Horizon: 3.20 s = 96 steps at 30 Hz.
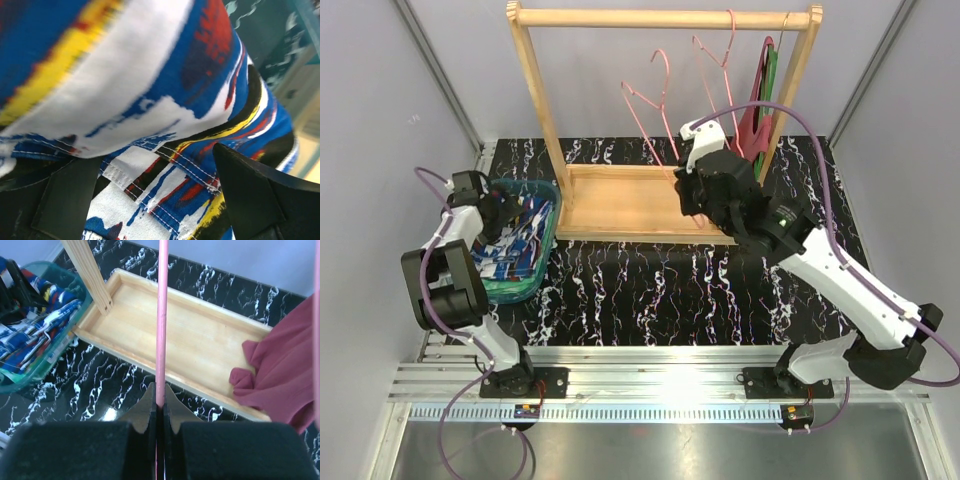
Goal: Remove the trousers from the hanger
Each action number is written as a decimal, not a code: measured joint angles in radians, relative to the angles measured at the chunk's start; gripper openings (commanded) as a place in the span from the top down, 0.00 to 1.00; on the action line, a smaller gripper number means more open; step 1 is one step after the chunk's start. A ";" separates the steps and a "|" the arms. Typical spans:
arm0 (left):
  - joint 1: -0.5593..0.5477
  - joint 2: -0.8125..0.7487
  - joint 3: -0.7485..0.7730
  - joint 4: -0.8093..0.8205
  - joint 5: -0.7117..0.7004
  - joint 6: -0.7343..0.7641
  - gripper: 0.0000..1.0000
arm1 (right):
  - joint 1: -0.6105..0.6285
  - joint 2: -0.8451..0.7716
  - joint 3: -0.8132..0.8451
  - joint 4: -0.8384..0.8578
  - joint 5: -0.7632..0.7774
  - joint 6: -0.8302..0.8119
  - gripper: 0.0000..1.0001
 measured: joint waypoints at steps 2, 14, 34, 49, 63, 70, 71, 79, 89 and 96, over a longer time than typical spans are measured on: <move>0.036 0.000 -0.011 0.024 0.063 -0.029 0.01 | 0.000 0.009 0.058 -0.014 0.001 -0.018 1.00; 0.100 -0.170 -0.031 -0.060 0.205 -0.045 0.01 | 0.000 0.169 0.341 -0.075 0.095 -0.093 1.00; -0.206 -0.983 0.105 -0.476 -0.190 0.167 0.01 | -0.102 0.546 0.707 -0.294 0.153 0.117 0.86; -0.303 -1.107 0.109 -0.537 -0.193 0.257 0.01 | -0.102 -0.013 0.264 -0.170 -0.039 0.043 0.01; -0.368 -1.339 -0.126 -0.464 -0.257 0.330 0.01 | -0.103 -0.628 -0.268 -0.195 0.254 -0.029 0.01; -0.374 -1.413 -0.197 -0.424 -0.271 0.330 0.01 | -0.103 -0.735 -0.398 -0.330 0.335 0.046 0.01; -0.374 -1.421 -0.204 -0.419 -0.271 0.330 0.01 | -0.103 -0.746 -0.404 -0.343 0.345 0.054 0.01; -0.374 -1.444 -0.254 -0.401 -0.267 0.324 0.01 | -0.103 -0.769 -0.448 -0.372 0.377 0.090 0.01; -0.374 -1.444 -0.254 -0.398 -0.267 0.317 0.01 | -0.103 -0.768 -0.449 -0.372 0.380 0.090 0.01; -0.374 -1.444 -0.254 -0.393 -0.267 0.304 0.01 | -0.103 -0.768 -0.449 -0.362 0.380 0.090 0.01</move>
